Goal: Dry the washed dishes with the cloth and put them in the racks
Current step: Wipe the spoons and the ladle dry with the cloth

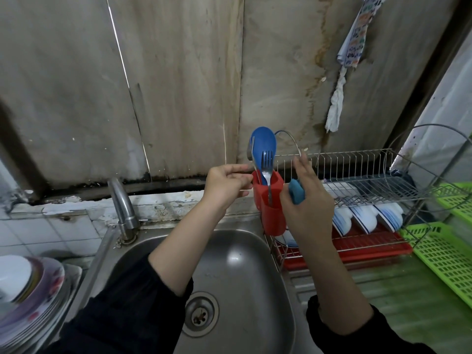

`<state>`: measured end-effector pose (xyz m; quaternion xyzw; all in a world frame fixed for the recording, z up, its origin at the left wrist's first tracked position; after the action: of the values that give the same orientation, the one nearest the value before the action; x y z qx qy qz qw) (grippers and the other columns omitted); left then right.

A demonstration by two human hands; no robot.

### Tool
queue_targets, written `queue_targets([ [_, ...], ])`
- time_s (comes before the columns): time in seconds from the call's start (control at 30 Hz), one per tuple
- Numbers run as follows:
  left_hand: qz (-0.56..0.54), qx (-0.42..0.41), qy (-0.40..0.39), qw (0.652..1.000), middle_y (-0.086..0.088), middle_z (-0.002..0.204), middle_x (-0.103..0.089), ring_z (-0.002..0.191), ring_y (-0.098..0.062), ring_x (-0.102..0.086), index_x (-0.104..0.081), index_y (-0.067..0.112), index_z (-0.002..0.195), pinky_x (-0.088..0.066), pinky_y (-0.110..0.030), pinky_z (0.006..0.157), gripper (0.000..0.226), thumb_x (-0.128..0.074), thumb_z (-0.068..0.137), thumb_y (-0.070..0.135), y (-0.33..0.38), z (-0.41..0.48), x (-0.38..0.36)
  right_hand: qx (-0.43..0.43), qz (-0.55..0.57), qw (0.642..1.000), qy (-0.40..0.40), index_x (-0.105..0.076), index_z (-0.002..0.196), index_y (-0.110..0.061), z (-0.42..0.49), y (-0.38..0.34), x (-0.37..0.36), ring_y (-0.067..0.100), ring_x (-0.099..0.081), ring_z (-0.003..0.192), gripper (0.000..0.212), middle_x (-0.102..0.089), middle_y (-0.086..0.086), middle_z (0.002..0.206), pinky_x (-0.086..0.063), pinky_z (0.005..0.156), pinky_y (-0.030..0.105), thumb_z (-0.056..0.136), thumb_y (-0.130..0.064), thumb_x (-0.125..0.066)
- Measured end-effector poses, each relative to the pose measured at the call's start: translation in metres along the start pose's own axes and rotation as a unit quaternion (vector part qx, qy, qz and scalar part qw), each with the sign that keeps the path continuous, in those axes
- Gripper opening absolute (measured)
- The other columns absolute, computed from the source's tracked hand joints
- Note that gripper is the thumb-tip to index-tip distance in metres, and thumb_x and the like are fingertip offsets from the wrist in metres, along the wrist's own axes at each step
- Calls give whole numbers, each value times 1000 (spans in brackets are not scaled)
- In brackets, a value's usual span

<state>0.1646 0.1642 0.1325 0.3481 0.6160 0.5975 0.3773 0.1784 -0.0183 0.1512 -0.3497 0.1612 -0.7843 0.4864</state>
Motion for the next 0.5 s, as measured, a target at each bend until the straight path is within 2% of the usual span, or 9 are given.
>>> queue_targets([
  [0.07,7,-18,3,1000,-5,80,-69,75,-17,-67,-67,15,95,-58,-25,65,18,-66,88,-2,0,-10,11,35,6,999,31,-52,138,-5,-12,-9,3,17,-39,137,52,-48,8,147,-37,112,34,88,-10,-67],
  [0.13,21,-36,14,999,-3,77,-70,74,-15,-68,-69,15,95,-58,-24,64,16,-66,88,1,-2,-21,23,72,15,996,57,-56,133,-2,-27,-20,4,21,-42,137,48,-53,11,142,-34,113,25,88,-11,-66],
  [0.2,49,-53,26,997,-2,77,-70,75,-15,-68,-69,18,94,-57,-24,65,16,-66,89,3,-4,-31,38,89,40,993,64,-58,131,0,-42,-33,1,25,-46,136,47,-55,10,138,-35,113,28,86,-4,-70],
  [0.27,87,-63,35,994,0,79,-70,77,-14,-68,-69,22,93,-58,-27,69,17,-66,89,5,-8,-42,56,95,71,992,49,-59,129,0,-55,-47,-7,25,-48,134,49,-56,9,136,-38,111,29,82,3,-72],
  [0.4,169,-80,48,981,8,85,-69,72,-6,-64,-70,23,96,-54,-27,75,18,-68,87,7,-15,-64,100,89,128,988,-9,-61,127,-1,-79,-77,-35,21,-53,129,45,-60,10,133,-42,108,30,82,-2,-67],
  [0.5,234,-83,67,966,8,90,-70,82,-10,-67,-71,23,100,-55,-29,83,19,-71,85,11,-19,-83,140,69,152,983,-69,-60,129,-4,-97,-100,-65,20,-50,132,47,-58,7,136,-38,110,29,82,-5,-66],
])
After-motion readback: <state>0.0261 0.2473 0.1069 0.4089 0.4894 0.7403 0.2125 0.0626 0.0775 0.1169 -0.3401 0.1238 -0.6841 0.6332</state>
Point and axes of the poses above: each hand's wrist, its own z-axis towards the middle knuckle, its own x-axis out of the back of the hand, y = z × x, the point moved 7 cm from there along z, towards the middle knuckle
